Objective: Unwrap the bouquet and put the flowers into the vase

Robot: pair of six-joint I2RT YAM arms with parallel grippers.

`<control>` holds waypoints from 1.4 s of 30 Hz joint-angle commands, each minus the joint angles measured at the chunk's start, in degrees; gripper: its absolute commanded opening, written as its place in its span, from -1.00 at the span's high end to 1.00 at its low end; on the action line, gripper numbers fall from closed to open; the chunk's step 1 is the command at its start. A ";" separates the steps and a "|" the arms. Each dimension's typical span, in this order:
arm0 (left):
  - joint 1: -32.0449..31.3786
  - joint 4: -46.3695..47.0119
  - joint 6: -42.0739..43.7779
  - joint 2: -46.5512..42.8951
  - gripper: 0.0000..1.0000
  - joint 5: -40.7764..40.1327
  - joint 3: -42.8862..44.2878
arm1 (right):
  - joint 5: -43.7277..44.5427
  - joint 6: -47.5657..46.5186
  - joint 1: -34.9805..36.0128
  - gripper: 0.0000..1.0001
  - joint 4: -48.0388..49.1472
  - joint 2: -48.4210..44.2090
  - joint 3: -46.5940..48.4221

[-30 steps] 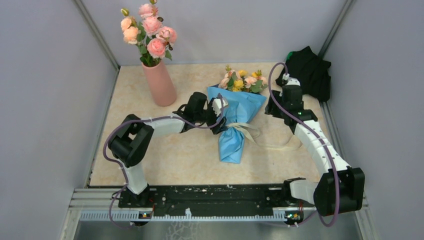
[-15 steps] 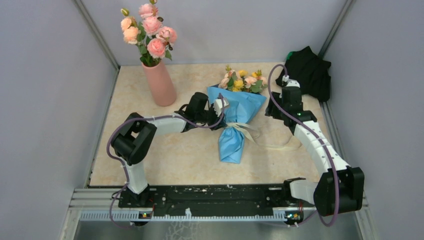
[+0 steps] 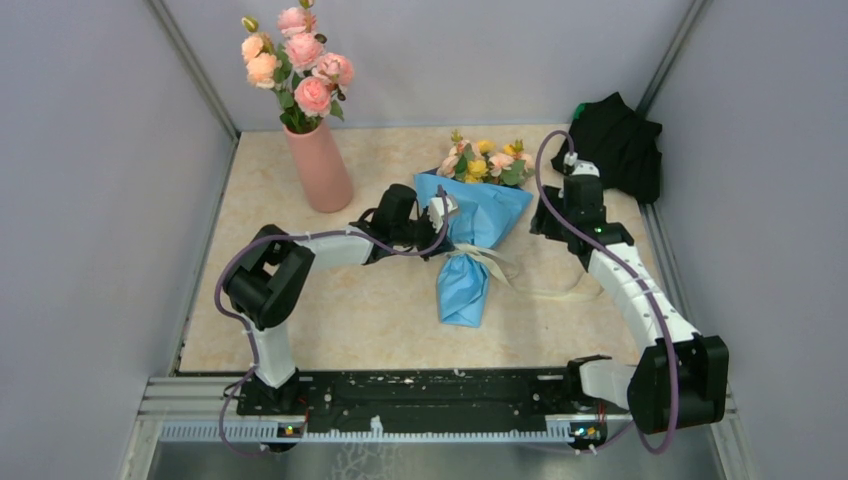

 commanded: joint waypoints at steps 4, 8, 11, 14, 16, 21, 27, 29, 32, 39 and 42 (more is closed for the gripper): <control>0.03 -1.10 0.07 -1.31 1.00 -4.98 0.73 | -3.98 1.92 1.98 -0.13 3.96 0.23 1.06; 0.00 -1.18 -0.49 -1.86 1.00 -5.44 -0.10 | -2.60 2.46 8.41 -0.14 4.10 5.45 5.67; -0.02 -1.31 -1.00 -2.08 1.00 -5.55 -0.38 | -8.04 4.68 10.94 -0.15 7.66 10.58 7.67; 0.02 -1.33 -1.14 -3.00 1.00 -6.74 -1.27 | -13.10 7.09 11.61 -0.15 12.88 16.44 8.82; -0.02 -1.82 -0.69 -3.76 1.00 -8.84 -2.11 | -14.53 7.85 11.89 -0.15 14.52 20.00 9.98; 0.02 -4.21 -0.08 -5.36 1.00 -16.74 -2.96 | -16.10 7.92 12.74 -0.15 15.66 29.08 13.78; 0.03 -10.04 -1.14 -6.67 1.00 -24.77 -2.21 | -15.77 7.47 13.16 -0.15 16.05 34.90 14.72; 0.02 -11.09 -1.59 -7.95 1.00 -26.28 -2.41 | -15.62 7.51 13.15 -0.15 16.91 35.22 13.95; -0.13 -13.34 -2.17 -10.60 1.00 -29.75 -2.25 | -15.48 7.54 13.14 -0.15 17.15 35.43 13.23; -0.76 -20.49 -3.89 -20.15 1.00 -42.75 -0.90 | -15.24 7.51 13.16 -0.15 17.47 36.12 12.63; -0.87 -22.64 -4.32 -23.89 1.00 -51.56 -0.95 | -15.30 7.56 13.16 -0.15 17.45 36.12 12.42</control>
